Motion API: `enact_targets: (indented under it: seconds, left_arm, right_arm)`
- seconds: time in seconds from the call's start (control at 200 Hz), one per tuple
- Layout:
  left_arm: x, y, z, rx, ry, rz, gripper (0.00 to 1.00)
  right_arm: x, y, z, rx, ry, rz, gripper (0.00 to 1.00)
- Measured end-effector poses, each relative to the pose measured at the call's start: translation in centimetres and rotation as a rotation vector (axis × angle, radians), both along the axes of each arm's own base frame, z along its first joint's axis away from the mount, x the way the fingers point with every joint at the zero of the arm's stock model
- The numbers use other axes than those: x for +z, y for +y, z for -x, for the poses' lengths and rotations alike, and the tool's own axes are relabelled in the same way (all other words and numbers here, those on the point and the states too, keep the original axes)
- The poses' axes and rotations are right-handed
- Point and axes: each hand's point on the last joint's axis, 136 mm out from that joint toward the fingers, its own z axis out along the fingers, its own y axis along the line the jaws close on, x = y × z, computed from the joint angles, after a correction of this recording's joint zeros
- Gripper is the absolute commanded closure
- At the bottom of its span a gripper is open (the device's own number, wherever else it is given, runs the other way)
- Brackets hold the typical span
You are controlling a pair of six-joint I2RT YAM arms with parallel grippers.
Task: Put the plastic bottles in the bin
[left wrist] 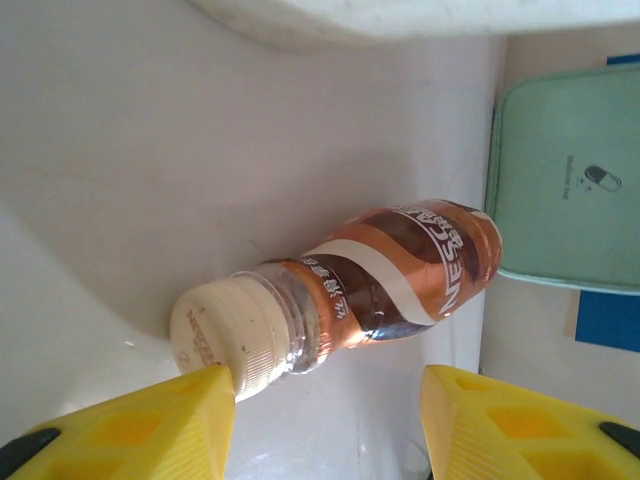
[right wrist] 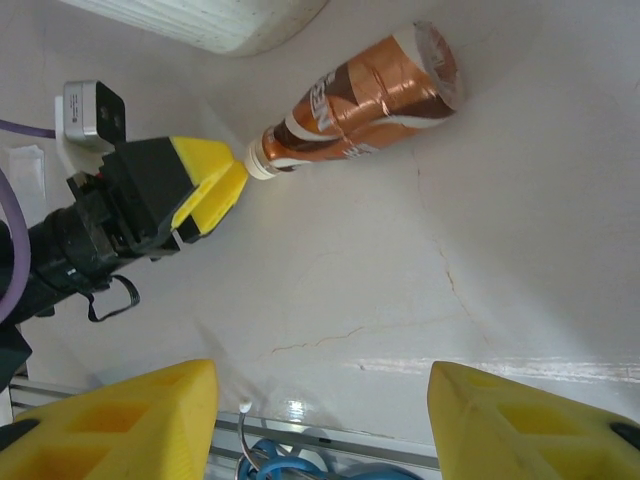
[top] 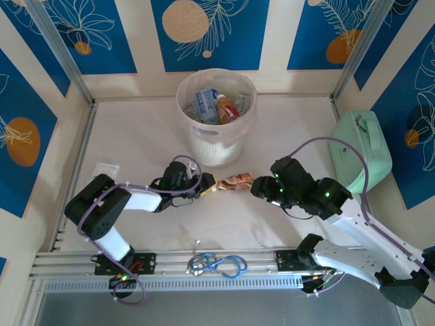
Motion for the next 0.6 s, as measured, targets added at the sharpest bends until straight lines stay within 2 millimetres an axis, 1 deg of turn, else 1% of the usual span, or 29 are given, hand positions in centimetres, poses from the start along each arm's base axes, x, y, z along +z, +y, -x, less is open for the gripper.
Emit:
enact_targets:
  seconds: [0.115, 0.195, 0.27, 0.36, 0.49, 0.56, 0.6]
  left_arm:
    - [0.1, -1.0, 1.0, -0.029, 0.007, 0.009, 0.47]
    - [-0.1, -1.4, 1.8, -0.052, 0.015, -0.007, 0.46]
    - [0.1, -1.5, 2.3, -0.077, 0.012, -0.033, 0.46]
    - [0.9, -1.8, 2.5, -0.097, -0.010, -0.045, 0.46]
    - [1.7, -1.7, 2.5, -0.102, -0.028, -0.048, 0.46]
    - [2.2, -1.4, 2.7, -0.099, -0.030, -0.053, 0.44]
    - [2.8, -1.2, 2.8, -0.096, -0.040, -0.056, 0.43]
  right_arm:
    - [-0.4, -0.7, -0.3, -0.043, 0.024, 0.005, 0.34]
    - [-1.1, -1.6, -0.8, -0.108, 0.069, 0.015, 0.31]
    - [-2.3, -2.3, -1.4, -0.178, 0.124, 0.018, 0.29]
    - [-4.0, -2.9, -1.7, -0.245, 0.198, 0.033, 0.28]
    - [-6.1, -2.8, -2.4, -0.325, 0.301, 0.051, 0.27]
    - [-7.3, -2.3, -2.7, -0.353, 0.365, 0.068, 0.26]
    - [-7.9, -2.0, -3.0, -0.364, 0.391, 0.075, 0.25]
